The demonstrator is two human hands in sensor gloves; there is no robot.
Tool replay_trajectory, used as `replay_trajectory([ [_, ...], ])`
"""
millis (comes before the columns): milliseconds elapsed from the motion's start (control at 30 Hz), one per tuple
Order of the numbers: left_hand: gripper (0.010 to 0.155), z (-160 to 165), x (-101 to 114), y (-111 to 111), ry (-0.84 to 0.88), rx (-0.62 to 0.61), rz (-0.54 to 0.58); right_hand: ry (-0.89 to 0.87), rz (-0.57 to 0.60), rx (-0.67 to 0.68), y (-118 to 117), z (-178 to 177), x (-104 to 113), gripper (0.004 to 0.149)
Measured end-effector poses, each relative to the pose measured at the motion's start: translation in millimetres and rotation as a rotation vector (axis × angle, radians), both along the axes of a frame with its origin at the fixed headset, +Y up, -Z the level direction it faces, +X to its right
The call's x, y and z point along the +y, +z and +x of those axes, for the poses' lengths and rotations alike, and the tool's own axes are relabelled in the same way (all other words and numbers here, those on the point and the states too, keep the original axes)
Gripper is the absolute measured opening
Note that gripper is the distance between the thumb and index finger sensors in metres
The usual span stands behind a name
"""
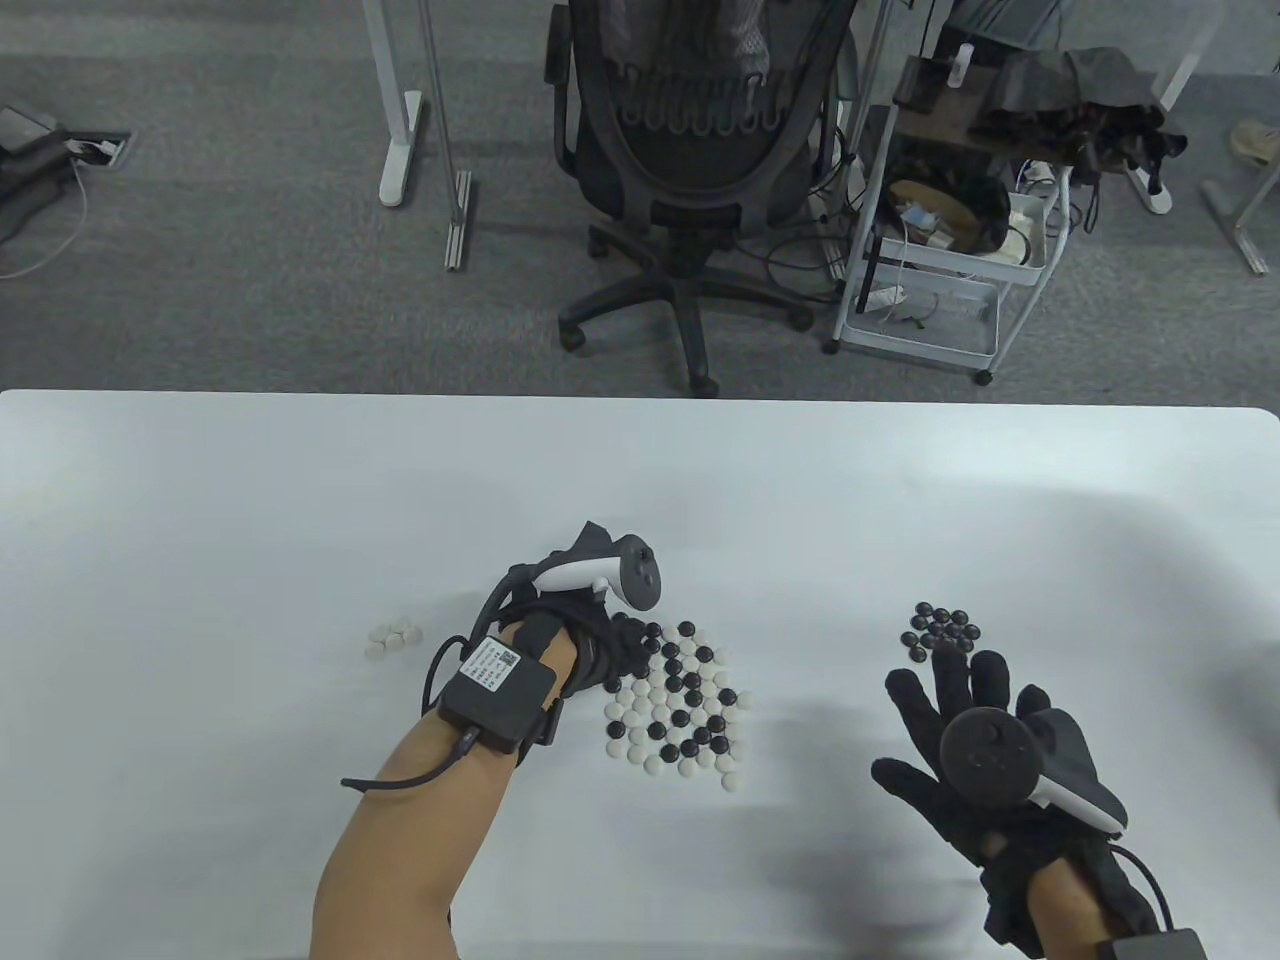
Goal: Go stone sorting task
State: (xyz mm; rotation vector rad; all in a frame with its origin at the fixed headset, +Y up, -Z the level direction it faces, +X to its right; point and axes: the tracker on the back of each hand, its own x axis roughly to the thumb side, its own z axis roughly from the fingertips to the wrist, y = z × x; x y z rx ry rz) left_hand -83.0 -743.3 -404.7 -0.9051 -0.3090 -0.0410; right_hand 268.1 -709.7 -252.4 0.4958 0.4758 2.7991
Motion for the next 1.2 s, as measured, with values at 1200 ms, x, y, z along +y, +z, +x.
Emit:
replay_trajectory([
  [1200, 0.066, -188.4, 14.8, 47.0, -0.053, 0.446, 0.055, 0.006, -0.026, 0.011, -1.0, -1.9, -1.9, 0.084],
])
